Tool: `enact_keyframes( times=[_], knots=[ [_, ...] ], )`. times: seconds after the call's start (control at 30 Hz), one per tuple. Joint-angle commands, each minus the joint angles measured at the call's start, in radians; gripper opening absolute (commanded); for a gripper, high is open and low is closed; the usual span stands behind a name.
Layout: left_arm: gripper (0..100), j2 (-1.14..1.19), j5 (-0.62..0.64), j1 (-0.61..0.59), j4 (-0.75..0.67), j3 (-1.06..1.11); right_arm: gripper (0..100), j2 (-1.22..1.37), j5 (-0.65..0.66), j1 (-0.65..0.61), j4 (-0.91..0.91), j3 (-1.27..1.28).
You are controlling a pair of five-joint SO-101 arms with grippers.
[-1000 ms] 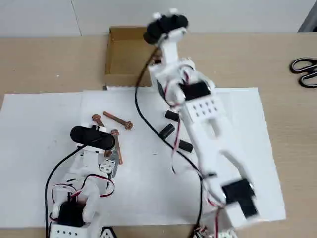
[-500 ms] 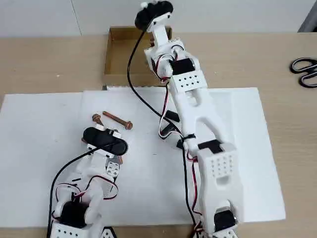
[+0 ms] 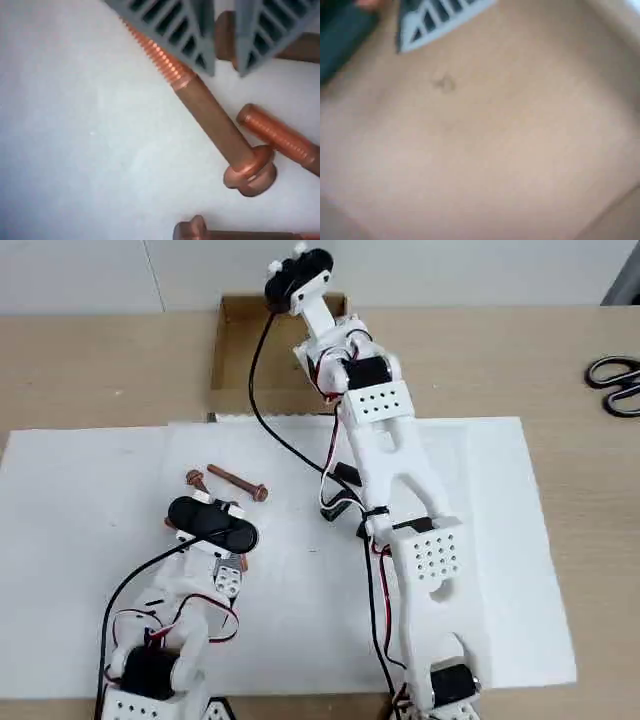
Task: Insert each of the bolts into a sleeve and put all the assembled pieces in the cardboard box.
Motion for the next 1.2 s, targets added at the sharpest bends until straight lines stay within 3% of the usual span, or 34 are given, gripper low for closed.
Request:
enact_keyframes(
  times=[0.0,0.2,0.37,0.6,0.77,1.03,1.17],
  knots=[
    [2,-0.006,-0.003,0.005,-0.017,-0.004,16.6,-0.019,0.009,0.008,0.134,-0.127],
    [2,-0.006,-0.003,0.005,-0.018,-0.004,16.6,-0.012,0.005,0.007,0.541,-0.42],
    [2,-0.006,-0.003,0.005,-0.018,-0.002,16.6,-0.016,-0.104,0.007,0.794,-0.539],
    [2,-0.006,-0.003,0.005,-0.018,-0.002,16.5,-0.019,-0.233,-0.002,0.852,-0.531],
    [2,-0.006,-0.003,0.005,-0.018,-0.002,16.5,-0.07,-0.25,-0.024,0.865,-0.364],
    [2,-0.006,-0.003,0.005,-0.018,-0.002,16.7,-0.421,-0.249,-0.047,0.848,0.233],
    [2,-0.006,-0.003,0.005,-0.018,-0.002,16.7,-0.469,-0.213,-0.031,0.846,0.351]
  ],
)
